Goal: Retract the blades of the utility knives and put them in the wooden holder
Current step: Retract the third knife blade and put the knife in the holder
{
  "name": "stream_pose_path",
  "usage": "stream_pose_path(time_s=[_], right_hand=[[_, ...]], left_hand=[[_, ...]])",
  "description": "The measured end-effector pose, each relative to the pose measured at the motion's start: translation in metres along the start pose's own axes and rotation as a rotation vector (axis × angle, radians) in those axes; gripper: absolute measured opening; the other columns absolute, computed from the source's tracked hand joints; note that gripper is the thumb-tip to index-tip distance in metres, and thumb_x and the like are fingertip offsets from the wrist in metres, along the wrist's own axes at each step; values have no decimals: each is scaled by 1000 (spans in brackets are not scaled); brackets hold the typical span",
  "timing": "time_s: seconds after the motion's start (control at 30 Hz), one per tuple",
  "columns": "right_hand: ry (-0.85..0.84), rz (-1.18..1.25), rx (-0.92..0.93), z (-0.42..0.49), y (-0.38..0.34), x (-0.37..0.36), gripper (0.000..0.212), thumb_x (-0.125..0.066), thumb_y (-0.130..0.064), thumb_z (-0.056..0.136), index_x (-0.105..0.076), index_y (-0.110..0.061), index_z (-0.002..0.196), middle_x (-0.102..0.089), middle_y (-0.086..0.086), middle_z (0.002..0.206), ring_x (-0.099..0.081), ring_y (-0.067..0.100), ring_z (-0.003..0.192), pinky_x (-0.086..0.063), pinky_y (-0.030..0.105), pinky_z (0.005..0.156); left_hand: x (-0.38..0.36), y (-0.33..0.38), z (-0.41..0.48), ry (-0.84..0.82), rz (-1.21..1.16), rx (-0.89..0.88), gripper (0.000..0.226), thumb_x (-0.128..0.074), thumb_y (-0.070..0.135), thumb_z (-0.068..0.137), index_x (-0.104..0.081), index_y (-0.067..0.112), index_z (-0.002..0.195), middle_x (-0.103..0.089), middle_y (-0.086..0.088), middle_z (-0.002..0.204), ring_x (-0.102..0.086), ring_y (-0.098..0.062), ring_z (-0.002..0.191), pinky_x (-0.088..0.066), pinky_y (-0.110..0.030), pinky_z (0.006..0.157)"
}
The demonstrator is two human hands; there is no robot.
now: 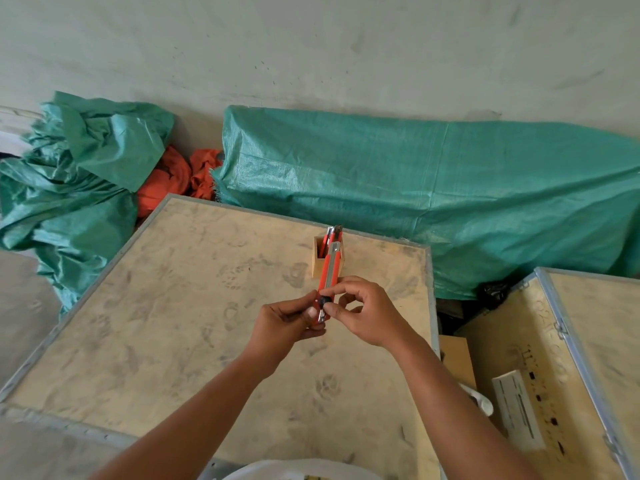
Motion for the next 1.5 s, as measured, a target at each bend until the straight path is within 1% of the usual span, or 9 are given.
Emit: stream_pose_path(time_s=[0.13, 0.5, 0.63, 0.83, 1.0, 1.1, 1.2, 1.33, 1.5], right_hand=[[109, -63, 2, -6, -1, 8, 20, -85, -30, 79, -72, -22, 93, -69, -16, 95, -65, 4, 82, -52, 14, 68], [178, -3, -53, -12, 15, 23, 23, -84, -35, 79, -71, -19, 88, -72, -10, 91, -68, 7, 89, -58, 24, 67], [184, 105, -98, 3, 32, 30, 17, -74, -31, 90, -76, -22, 104, -77, -6, 104, -72, 9, 97, -63, 35, 86], [201, 131, -119, 52, 54, 48, 28, -79, -10, 86, -78, -20, 112, -79, 0, 107, -76, 15, 95, -64, 45, 86], [286, 80, -108, 107, 70, 71, 30, -81, -6, 82, -79, -21, 108, -80, 0, 102, -77, 16, 87, -65, 41, 83], [353, 15, -124, 137, 80, 78, 30, -81, -5, 81, -81, -22, 106, -81, -2, 100, -76, 12, 83, -62, 30, 80], [385, -32, -149, 161, 95, 74, 31, -81, -5, 80, -81, -22, 106, -81, -1, 99, -77, 14, 79, -63, 30, 82], [375, -120, -148, 181, 109, 56, 29, -80, -6, 84, -80, -20, 109, -81, 2, 107, -77, 13, 82, -62, 27, 83], [335, -194, -157, 188, 122, 31, 28, -74, 0, 85, -81, -15, 108, -81, 5, 107, -77, 21, 91, -61, 35, 91]], left_hand=[[-4, -4, -1, 4, 12, 2, 35, -66, 2, 86, -68, 7, 120, -79, -9, 92, -75, -23, 85, -62, -44, 81], [-18, -14, 7, -13, 59, 5, 33, -62, 1, 91, -66, 4, 124, -78, -10, 97, -74, -24, 91, -61, -46, 84], [-20, -17, 22, -13, 73, 21, 40, -69, 13, 82, -68, 10, 122, -77, -15, 102, -73, -29, 87, -61, -45, 82], [-13, -18, 70, 41, 182, 24, 29, -64, 7, 91, -70, 15, 118, -79, -9, 97, -75, -28, 90, -63, -41, 78], [0, -14, 131, 134, 326, 30, 27, -66, 8, 92, -70, 6, 118, -76, -12, 100, -74, -32, 92, -64, -37, 74], [15, -10, 169, 219, 506, -25, 28, -74, 16, 87, -73, 19, 115, -76, 1, 104, -72, -25, 94, -61, -40, 82], [19, -4, 197, 258, 738, -100, 41, -78, 17, 82, -69, 24, 121, -69, 3, 121, -65, -18, 105, -52, -26, 86], [24, -21, 226, 227, 956, 10, 71, -82, 29, 78, -51, 15, 140, -54, -7, 145, -53, -26, 128, -47, -42, 106], [16, -37, 239, 148, 973, 101, 59, -79, 20, 81, -56, 19, 135, -63, -7, 132, -61, -26, 115, -50, -37, 96]])
Point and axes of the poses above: each hand's wrist, its own z-axis towards the middle knuckle, its own x-axis out of the back of the hand, y = z × x, the point moved 8 cm from there along z, towards the middle knuckle
